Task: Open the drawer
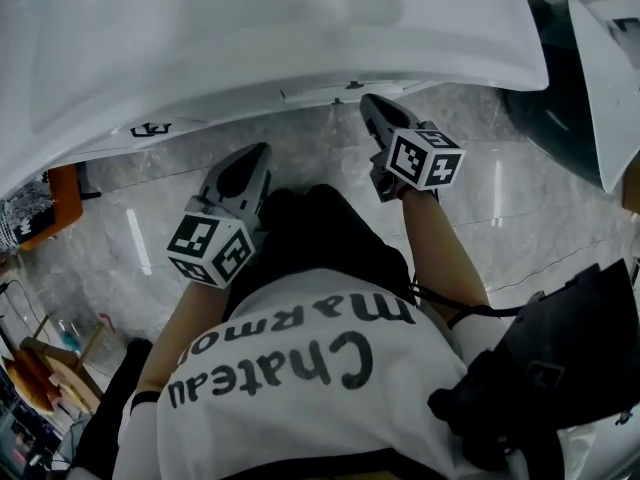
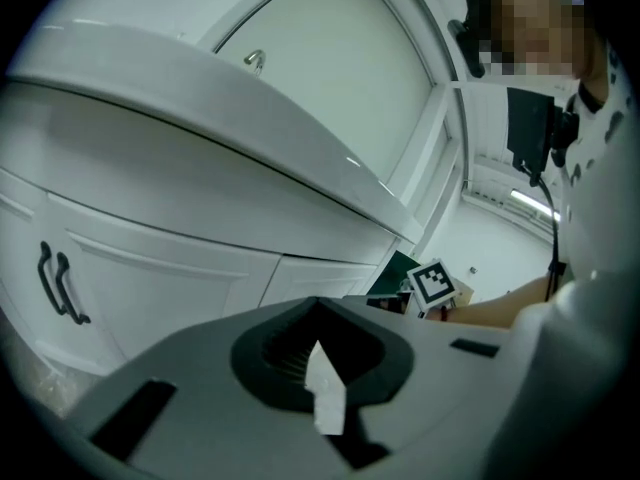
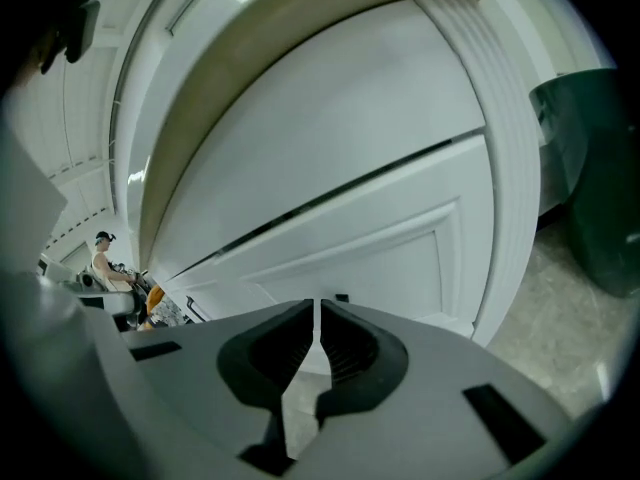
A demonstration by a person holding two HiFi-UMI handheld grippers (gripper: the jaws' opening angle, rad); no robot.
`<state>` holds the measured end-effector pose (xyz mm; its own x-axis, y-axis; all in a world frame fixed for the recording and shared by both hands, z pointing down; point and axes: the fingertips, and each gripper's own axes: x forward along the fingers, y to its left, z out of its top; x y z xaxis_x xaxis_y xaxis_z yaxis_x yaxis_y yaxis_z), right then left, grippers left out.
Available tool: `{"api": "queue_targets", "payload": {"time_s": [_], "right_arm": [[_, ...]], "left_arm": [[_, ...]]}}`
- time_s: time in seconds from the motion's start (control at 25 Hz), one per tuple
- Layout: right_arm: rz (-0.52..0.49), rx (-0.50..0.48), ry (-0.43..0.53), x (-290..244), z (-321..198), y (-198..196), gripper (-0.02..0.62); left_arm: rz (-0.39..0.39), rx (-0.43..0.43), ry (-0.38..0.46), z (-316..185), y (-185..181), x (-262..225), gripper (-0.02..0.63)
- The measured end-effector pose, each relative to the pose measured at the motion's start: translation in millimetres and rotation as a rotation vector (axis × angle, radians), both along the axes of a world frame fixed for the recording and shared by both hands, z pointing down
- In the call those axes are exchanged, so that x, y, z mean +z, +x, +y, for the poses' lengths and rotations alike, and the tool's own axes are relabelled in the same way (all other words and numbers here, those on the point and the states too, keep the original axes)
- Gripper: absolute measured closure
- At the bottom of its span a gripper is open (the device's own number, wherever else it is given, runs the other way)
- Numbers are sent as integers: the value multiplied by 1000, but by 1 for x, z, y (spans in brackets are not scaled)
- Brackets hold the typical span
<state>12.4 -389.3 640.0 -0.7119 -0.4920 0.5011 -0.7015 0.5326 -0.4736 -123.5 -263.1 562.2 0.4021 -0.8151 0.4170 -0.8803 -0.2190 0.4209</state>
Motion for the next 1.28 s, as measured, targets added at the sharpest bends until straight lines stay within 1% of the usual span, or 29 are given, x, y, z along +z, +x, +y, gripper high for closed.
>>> {"api": "queue_targets", "payload": {"time_s": [0.16,0.2,0.28,0.32,0.44,0.64,0.76,0.8,0.88,1.08,1.16,1.28], "right_arm": [[44,5,5,20,-8,1,580],[51,2,5,24,-9,-1,565],[61,-4,1,32,-11,-3,434],[67,-4,0,36,-12,-4,428],[80,11,0,43,-20,-5,428],[122,11,-10,49,-27,-12,419],[154,6,-31,50,-30,-16,420],[171,1,-38,51,-30,-17,452],[205,-8,-47,53,-30,-17,460],[224,-15,-70,54,-32,-14,462],[236,-18,-92,55,-30,-14,462],[279,-19,-137,55,-29,-13,463]], "left_arm": [[7,-3,7,-10,-3,13,601],[9,-8,9,-13,-5,15,601],[20,-17,14,-17,-10,18,601],[28,-21,14,-18,-11,20,601],[37,-32,2,-17,-15,27,601],[2,-54,-45,-9,-21,33,601],[-2,-84,-77,-1,-29,28,601],[-3,-93,-88,3,-31,25,601],[-11,-103,-107,11,-36,17,601],[-25,-118,-148,29,-40,-11,601],[-29,-125,-165,37,-40,-24,601],[-44,-151,-173,45,-46,-48,601]]}}
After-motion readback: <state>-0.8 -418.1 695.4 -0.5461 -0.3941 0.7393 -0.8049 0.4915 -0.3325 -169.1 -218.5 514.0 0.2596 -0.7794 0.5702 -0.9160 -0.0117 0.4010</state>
